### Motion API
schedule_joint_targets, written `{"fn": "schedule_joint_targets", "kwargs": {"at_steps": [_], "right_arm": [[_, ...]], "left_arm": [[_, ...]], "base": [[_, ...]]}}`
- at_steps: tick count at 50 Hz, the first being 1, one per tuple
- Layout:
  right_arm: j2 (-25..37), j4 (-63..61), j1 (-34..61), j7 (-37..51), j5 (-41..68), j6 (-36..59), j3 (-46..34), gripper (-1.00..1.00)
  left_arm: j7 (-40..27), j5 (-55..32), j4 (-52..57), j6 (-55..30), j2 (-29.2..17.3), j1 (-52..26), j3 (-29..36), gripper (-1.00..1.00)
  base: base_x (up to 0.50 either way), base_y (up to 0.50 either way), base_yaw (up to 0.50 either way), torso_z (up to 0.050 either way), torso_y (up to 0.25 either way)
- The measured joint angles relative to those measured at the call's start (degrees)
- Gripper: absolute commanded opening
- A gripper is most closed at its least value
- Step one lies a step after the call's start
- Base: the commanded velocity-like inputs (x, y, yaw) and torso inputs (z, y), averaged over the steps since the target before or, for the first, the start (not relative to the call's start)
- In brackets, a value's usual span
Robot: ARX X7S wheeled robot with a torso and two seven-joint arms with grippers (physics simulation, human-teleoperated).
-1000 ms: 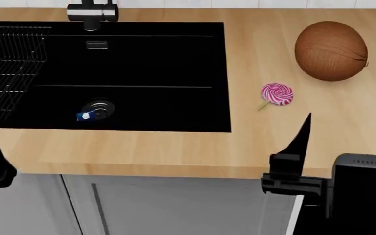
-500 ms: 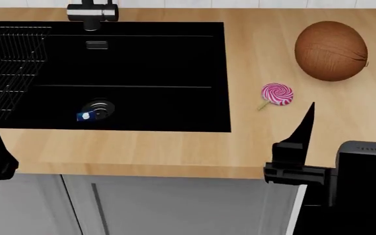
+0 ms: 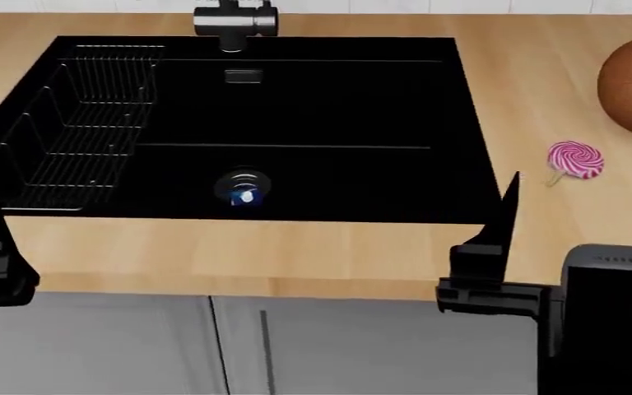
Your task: Turn the sink spout to the right.
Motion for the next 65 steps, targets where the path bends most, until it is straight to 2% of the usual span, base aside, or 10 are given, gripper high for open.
{"fn": "schedule_joint_targets", "kwargs": {"at_steps": [36,65], "right_arm": [[0.35,-0.50,-0.76,0.64,0.62,-0.20,0.00,1.00],[0.51,-0.05,-2.06,0.90,1.16,-1.00,-0.03,1.00]], "left_arm": [[-0.49,-1.90,-0.40,-0.29,0.15,-0.40,0.03,1.00],[-1.20,-2.26,-0.63,0.19,-0.06,0.09,0.77,1.00]], "base": [[0.00,0.46,0.00,0.000,0.000],[0.28,0.03,0.00,0.000,0.000]]}}
